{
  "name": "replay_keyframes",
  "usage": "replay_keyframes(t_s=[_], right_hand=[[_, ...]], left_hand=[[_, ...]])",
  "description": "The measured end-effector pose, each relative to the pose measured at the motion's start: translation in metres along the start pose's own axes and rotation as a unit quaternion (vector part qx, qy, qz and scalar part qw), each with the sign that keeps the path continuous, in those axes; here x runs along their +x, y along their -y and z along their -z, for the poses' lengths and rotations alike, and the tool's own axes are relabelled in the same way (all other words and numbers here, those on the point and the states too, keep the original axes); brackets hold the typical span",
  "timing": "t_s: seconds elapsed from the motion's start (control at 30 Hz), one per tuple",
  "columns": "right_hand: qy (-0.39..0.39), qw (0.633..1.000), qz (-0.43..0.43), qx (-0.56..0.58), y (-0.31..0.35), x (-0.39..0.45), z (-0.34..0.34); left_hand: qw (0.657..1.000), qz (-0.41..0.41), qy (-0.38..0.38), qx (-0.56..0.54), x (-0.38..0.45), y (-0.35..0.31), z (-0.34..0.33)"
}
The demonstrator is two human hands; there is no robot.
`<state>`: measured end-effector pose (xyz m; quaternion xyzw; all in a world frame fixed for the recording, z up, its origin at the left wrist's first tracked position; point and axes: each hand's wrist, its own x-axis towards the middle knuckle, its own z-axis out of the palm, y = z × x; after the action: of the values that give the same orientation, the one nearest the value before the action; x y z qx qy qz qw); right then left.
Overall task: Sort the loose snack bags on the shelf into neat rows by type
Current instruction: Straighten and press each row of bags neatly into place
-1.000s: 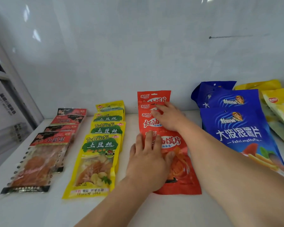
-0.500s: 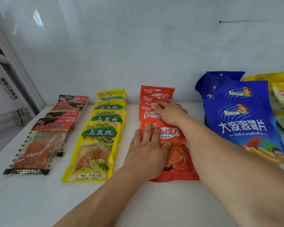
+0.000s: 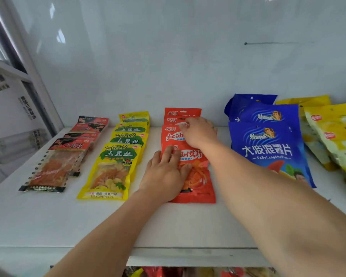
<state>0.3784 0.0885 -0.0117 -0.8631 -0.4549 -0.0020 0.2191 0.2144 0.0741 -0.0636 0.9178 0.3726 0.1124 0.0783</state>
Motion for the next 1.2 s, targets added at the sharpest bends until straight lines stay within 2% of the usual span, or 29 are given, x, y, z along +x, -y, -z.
replay_keyframes(t_s=[0.17, 0.3, 0.43, 0.5, 0.6, 0.67, 0.73, 0.83, 0.93, 1.1, 1.2], right_hand=[[-0.013, 0.999, 0.049, 0.007, -0.005, -0.035, 0.024], [0.015, 0.999, 0.035, 0.022, -0.015, -0.068, 0.052], [-0.004, 0.999, 0.017, 0.051, -0.035, -0.107, 0.084], [-0.041, 0.995, 0.002, 0.095, -0.055, -0.123, 0.100], [-0.106, 0.983, -0.029, 0.147, -0.094, -0.137, 0.117], [-0.148, 0.970, -0.060, 0.184, -0.122, -0.139, 0.126], [-0.153, 0.955, -0.107, 0.232, -0.149, -0.136, 0.130], [-0.105, 0.941, -0.161, 0.277, -0.178, -0.127, 0.126], [-0.075, 0.935, -0.163, 0.307, -0.198, -0.116, 0.119], [-0.027, 0.935, -0.162, 0.313, -0.214, -0.096, 0.108], [-0.011, 0.918, -0.172, 0.357, -0.219, -0.091, 0.110]], left_hand=[[0.998, -0.006, -0.040, 0.050, -0.009, -0.006, 0.008], [0.991, -0.051, -0.097, 0.077, -0.011, -0.005, 0.012], [0.995, -0.028, -0.038, 0.086, -0.011, -0.015, 0.020], [0.996, -0.007, -0.044, 0.078, -0.011, -0.031, 0.023], [0.994, -0.030, -0.102, -0.014, -0.014, -0.069, 0.024], [0.984, -0.041, -0.078, -0.153, -0.010, -0.101, 0.021], [0.950, 0.012, -0.003, -0.311, 0.001, -0.132, 0.019], [0.868, 0.107, 0.030, -0.484, 0.019, -0.167, 0.012], [0.833, 0.145, 0.011, -0.534, 0.031, -0.184, 0.000], [0.809, 0.133, -0.014, -0.572, 0.039, -0.200, -0.010], [0.806, 0.145, -0.007, -0.574, 0.041, -0.198, -0.016]])
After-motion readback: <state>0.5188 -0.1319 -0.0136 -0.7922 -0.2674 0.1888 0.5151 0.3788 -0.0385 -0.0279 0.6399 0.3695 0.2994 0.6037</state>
